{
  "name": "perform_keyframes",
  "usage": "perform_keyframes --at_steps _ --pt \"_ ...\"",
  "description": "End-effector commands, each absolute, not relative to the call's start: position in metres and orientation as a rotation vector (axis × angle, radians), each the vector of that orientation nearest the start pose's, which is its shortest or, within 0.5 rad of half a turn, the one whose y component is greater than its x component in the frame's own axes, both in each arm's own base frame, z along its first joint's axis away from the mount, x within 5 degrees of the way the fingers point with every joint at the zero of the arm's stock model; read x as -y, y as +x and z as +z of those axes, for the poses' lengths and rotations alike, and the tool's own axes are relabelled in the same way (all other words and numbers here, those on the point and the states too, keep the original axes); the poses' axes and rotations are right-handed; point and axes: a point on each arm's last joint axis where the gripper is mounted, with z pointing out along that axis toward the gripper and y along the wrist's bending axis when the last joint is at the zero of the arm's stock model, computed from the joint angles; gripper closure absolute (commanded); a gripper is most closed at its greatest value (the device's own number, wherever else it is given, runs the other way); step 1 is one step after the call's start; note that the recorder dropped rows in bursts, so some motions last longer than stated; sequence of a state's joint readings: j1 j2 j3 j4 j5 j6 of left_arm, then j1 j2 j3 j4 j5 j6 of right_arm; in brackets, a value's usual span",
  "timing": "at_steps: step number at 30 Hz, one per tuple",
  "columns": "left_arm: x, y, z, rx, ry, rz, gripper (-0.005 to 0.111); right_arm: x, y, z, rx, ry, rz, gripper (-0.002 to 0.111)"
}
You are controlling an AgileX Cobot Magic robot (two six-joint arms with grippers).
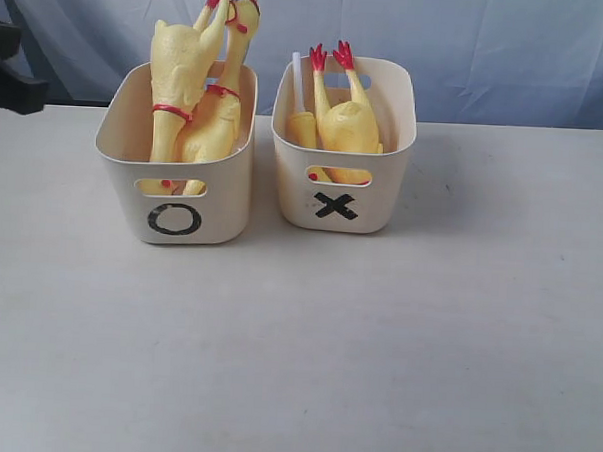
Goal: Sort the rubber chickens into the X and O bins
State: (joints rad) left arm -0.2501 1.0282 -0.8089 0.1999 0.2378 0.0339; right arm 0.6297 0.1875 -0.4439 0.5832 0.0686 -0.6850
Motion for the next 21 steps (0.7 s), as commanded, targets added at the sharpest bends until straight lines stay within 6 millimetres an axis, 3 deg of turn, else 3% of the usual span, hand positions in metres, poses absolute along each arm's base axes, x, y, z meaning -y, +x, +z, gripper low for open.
perform_keyframes --at_steps 1,7,12,16,21 --pt "0.041 0.176 0.355 -1.781 0.356 -0.01 0.107 -0.028 0.036 0.345 -1.184 -0.463 0.473 0.108" --pt "0.026 0.118 0.371 -1.646 0.284 -0.056 0.107 -0.029 0.035 0.344 -1.196 -0.469 0.484 0.108" --pt "0.016 0.083 0.369 -1.685 0.26 -0.056 0.107 -0.029 0.035 0.344 -1.197 -0.469 0.487 0.108" --pt "0.01 0.066 0.362 -1.76 0.264 -0.032 0.107 -0.029 0.035 0.344 -1.197 -0.469 0.487 0.108" --pt "0.007 0.059 0.359 -1.781 0.261 -0.028 0.107 -0.029 0.035 0.344 -1.197 -0.469 0.487 0.108"
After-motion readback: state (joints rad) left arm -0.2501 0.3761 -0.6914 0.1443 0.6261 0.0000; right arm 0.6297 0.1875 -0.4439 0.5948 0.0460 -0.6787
